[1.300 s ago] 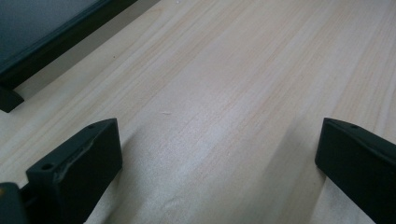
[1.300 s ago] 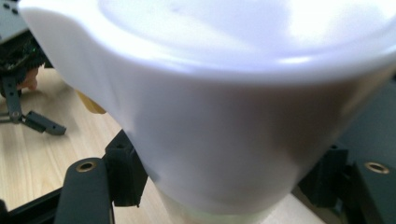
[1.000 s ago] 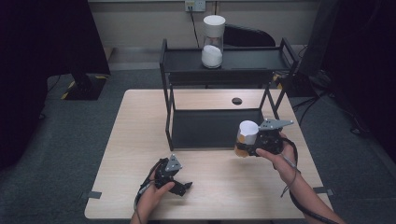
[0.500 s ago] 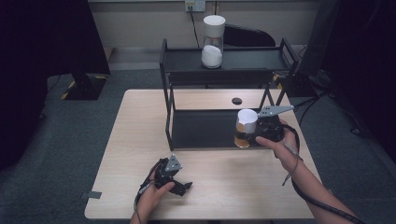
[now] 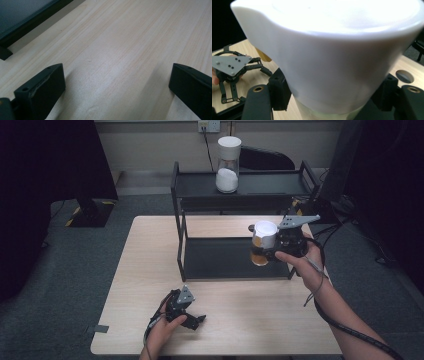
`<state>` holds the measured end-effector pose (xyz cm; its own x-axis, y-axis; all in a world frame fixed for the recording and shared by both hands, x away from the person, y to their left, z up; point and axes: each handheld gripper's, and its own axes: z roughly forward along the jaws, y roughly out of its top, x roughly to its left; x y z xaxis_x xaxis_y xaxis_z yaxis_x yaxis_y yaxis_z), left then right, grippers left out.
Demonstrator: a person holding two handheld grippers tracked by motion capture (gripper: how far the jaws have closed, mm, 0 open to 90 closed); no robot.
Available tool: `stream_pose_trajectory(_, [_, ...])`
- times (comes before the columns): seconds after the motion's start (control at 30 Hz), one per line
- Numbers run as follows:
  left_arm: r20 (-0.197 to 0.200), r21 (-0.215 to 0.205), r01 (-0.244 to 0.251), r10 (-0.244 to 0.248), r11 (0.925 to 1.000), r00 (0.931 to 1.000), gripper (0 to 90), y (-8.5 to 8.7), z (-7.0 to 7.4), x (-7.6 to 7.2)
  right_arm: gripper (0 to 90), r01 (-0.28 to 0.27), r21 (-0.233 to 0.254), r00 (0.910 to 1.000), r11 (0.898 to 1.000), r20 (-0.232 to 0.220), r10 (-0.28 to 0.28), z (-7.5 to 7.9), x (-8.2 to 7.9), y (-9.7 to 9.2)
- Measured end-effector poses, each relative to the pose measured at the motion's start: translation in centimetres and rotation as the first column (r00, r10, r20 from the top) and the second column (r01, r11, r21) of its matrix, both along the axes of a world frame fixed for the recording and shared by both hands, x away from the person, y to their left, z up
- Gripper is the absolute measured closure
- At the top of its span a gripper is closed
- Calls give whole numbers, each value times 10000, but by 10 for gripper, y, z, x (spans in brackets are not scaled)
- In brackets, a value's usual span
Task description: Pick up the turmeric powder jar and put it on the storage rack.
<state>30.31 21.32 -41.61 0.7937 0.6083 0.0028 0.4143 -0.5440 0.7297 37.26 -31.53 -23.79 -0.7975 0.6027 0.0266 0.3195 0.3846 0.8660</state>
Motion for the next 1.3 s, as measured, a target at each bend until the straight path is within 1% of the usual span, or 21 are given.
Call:
stream_pose_trajectory(0.23, [9,-4,-1,1,10000,10000,0,0,0,0,305,53,94,9999,9999,121,-55,20,1,-2])
stream_pose_trajectory(0.4, [9,-7,-2,2,10000,10000,0,0,0,0,305,112,-33,9996,9999,243,-111,36,2,0])
stream_pose_trajectory(0.53, [8,-8,-1,1,10000,10000,0,0,0,0,305,112,-55,9997,9999,210,-111,48,4,1])
stream_pose_trajectory(0.63, [6,-8,-2,2,10000,10000,0,0,0,0,305,85,41,9998,10000,197,-86,56,7,1])
stream_pose_trajectory(0.83, [8,-7,-1,1,10000,10000,0,0,0,0,305,108,-20,9994,9999,341,-108,74,7,5])
stream_pose_trajectory(0.9, [6,-8,-2,2,10000,10000,0,0,0,0,305,124,-9,9991,9999,406,-123,79,8,6])
stream_pose_trajectory(1.13, [-3,1,2,-2,10000,10000,0,0,0,0,305,171,70,9991,9998,386,-173,95,13,7])
stream_pose_trajectory(1.3, [-3,0,2,-2,10000,10000,0,0,0,0,305,192,11,9988,9998,449,-192,106,18,9])
